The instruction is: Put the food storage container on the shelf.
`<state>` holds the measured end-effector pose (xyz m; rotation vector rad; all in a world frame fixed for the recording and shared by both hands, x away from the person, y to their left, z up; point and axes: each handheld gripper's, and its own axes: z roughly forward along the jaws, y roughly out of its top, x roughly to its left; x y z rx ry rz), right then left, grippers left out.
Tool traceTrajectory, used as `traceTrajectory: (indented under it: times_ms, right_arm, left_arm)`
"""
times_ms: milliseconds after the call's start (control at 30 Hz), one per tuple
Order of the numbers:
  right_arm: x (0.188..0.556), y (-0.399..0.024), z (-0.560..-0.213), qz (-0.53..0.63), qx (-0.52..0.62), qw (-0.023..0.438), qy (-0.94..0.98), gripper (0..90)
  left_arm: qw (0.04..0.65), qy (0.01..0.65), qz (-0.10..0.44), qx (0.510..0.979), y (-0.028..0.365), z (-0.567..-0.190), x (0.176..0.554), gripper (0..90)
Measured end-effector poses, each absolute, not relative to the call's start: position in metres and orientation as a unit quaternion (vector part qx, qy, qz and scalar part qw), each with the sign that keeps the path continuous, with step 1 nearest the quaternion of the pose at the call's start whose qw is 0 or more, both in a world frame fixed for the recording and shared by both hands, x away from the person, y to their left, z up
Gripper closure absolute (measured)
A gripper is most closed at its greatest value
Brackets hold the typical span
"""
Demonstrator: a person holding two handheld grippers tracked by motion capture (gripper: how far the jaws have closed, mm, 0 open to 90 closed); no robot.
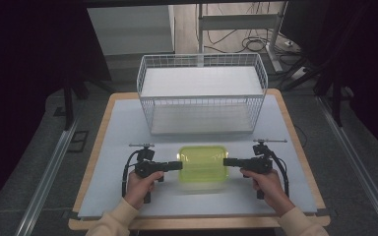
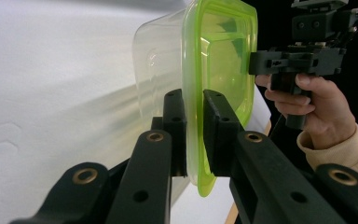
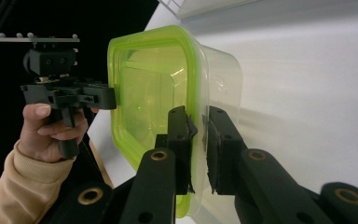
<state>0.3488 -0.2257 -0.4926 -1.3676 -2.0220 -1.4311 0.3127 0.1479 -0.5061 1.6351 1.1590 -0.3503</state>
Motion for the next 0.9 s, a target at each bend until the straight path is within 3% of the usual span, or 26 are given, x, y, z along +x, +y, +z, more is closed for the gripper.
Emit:
traceTrajectory:
  times_ms: [900]
  right_arm:
    - [0.351, -0.226, -0.426, -0.538, -0.44, 0.099, -0.712, 80.9]
  left_arm:
    - [0.555, 0.456, -0.107, 0.688, 0.146, -0.442, 0.321, 81.3]
